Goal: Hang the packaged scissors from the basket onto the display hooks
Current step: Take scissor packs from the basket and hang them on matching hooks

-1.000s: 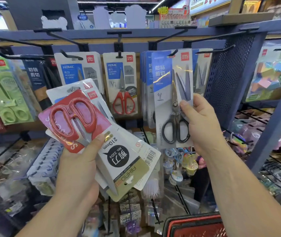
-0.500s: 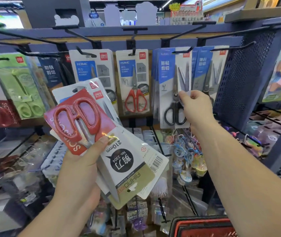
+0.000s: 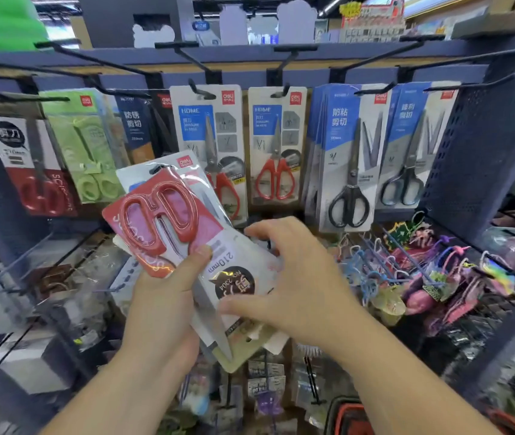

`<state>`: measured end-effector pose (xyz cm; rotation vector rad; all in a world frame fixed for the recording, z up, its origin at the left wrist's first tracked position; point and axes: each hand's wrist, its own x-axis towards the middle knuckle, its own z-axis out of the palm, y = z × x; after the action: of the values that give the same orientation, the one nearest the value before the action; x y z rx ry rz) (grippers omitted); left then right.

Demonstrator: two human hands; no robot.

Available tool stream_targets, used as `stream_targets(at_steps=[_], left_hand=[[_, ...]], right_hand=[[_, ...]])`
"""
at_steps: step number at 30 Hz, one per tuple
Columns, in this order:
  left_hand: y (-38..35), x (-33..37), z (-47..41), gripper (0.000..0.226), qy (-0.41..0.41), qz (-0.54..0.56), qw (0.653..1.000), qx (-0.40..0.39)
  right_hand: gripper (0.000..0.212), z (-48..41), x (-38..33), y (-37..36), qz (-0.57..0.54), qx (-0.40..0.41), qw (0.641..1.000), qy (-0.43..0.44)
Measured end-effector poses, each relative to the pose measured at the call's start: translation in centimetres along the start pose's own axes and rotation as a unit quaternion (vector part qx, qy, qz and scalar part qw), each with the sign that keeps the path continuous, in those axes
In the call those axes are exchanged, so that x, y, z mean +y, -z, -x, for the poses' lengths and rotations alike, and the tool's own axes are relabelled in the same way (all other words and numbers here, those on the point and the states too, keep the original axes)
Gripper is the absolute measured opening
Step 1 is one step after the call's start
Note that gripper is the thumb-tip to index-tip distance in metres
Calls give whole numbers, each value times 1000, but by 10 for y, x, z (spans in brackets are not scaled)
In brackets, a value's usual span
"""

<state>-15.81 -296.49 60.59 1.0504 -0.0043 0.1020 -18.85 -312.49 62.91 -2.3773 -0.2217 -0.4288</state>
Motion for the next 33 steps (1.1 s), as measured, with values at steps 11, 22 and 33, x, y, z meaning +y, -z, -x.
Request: stream_targets(at_steps=[11,22,33], left_hand=[[17,6,6,30,58,-36,998,-9],[27,6,19,30,79,-11,997,-21],[50,12,24,24,67,34,994,74]], right_hand=[[37,5,11,-36,-199,-19,977,-75],[19,2,3,-69,-397,54,907,-131],[20,-8,-19,-98,-469,94,868,-129]])
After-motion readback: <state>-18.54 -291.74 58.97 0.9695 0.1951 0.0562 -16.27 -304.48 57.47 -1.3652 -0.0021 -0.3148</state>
